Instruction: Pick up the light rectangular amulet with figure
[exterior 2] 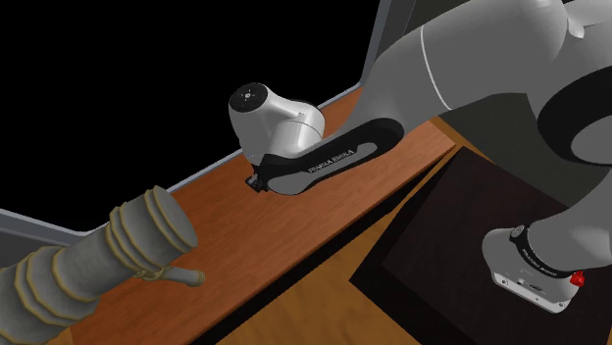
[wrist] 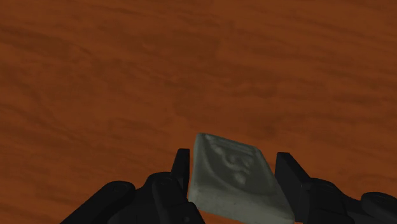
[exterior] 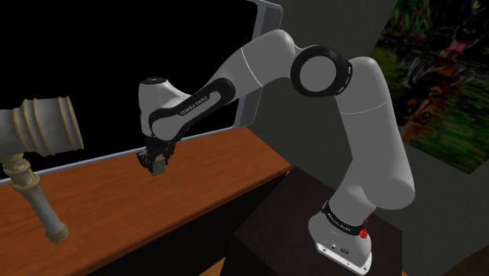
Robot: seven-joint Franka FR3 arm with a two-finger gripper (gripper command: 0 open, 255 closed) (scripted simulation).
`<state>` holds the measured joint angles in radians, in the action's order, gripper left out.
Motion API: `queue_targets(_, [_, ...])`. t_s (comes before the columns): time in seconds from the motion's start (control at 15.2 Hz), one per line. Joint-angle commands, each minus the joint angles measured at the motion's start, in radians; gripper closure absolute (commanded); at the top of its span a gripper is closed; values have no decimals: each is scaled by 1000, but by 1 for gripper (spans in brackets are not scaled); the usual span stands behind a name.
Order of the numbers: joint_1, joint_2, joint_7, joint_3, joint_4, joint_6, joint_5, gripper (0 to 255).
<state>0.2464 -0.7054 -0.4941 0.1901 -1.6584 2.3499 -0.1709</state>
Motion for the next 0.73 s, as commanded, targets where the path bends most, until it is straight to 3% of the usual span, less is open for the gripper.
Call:
queue_targets(0.0, [1,-1,0,1,0,0,0,255])
queue_targets(0.66, [-7,62,8,11,-2,-60,13,255])
